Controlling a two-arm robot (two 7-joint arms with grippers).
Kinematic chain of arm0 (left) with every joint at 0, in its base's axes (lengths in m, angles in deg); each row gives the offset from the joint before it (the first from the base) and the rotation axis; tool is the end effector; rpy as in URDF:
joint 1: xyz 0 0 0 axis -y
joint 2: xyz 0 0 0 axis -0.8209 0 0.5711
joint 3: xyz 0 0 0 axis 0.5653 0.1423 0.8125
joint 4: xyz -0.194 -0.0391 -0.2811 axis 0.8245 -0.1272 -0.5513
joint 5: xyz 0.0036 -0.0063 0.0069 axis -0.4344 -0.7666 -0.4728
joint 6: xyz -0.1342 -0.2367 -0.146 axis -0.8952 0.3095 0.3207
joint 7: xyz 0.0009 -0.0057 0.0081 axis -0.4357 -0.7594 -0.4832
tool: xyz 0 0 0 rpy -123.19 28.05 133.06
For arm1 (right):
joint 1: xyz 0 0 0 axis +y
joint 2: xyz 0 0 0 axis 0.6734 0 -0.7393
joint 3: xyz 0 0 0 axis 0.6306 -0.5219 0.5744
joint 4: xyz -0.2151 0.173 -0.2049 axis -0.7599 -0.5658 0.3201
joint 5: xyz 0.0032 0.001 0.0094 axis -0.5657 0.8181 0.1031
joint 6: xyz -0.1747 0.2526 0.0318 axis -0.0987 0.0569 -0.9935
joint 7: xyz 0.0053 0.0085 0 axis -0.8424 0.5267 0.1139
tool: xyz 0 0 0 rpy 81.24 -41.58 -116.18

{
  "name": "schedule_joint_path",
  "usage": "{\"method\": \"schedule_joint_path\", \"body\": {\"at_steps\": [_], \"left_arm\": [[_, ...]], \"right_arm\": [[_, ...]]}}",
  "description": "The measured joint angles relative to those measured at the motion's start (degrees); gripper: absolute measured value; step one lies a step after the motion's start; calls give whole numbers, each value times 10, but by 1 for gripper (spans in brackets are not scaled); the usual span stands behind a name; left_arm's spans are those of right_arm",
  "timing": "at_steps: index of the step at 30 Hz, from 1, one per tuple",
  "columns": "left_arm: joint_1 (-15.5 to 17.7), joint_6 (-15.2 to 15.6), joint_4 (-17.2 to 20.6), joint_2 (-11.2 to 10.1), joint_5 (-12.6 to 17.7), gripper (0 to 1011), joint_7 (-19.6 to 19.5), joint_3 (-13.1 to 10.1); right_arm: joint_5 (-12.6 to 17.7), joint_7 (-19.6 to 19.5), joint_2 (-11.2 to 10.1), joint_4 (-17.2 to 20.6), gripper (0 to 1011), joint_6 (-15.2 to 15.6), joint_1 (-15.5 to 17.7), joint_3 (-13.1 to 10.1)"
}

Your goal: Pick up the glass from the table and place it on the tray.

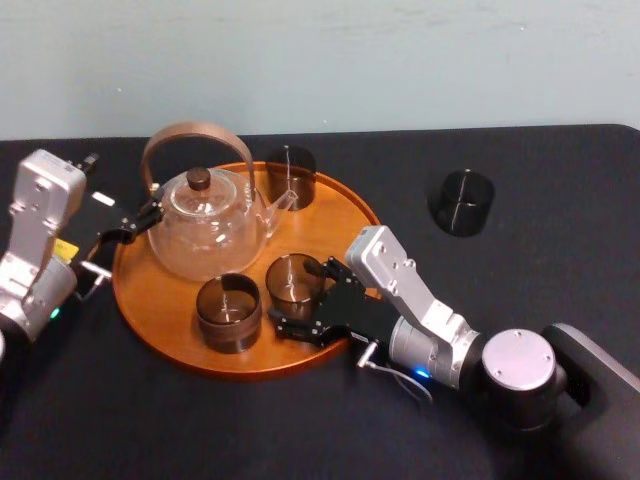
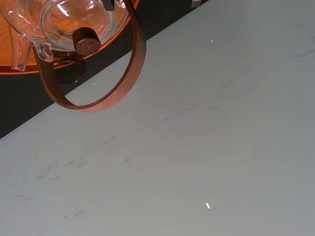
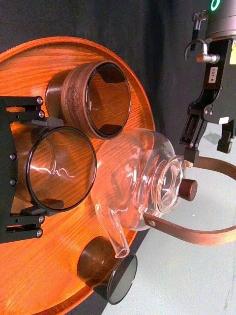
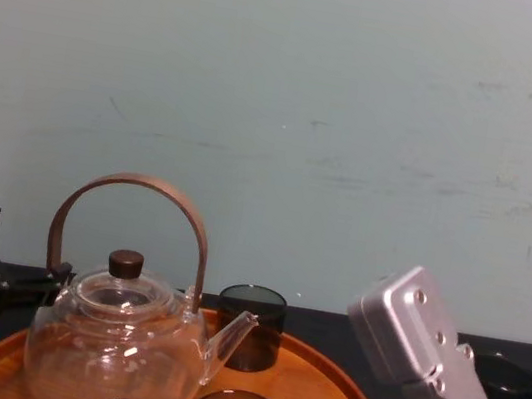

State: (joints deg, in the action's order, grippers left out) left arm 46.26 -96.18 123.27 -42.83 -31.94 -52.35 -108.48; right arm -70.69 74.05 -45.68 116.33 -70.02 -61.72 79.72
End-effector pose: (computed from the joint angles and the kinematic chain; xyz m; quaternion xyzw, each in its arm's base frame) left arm 0.3668 0.1133 -0.3454 0.1415 -0.1325 0.5800 0.7913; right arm 0.3732 0.0470 -0.3943 -0.1504 -0.0477 -0.3180 0.9349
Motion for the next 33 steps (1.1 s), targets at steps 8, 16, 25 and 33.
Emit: {"method": "schedule_joint_path", "body": {"at_steps": [8, 16, 25, 33], "left_arm": [[0, 0, 0, 0, 0, 1009, 0, 0], [0, 0, 0, 0, 0, 1010, 0, 0], [0, 0, 0, 0, 0, 1009, 0, 0], [0, 0, 0, 0, 0, 1009, 0, 0]], "right_arm": [[0, 0, 0, 0, 918, 1, 0, 0], [0, 0, -1, 0, 981, 2, 0, 0], [0, 0, 0, 0, 1002, 2, 0, -1], [7, 4, -6, 9, 1002, 14, 6, -3]]}}
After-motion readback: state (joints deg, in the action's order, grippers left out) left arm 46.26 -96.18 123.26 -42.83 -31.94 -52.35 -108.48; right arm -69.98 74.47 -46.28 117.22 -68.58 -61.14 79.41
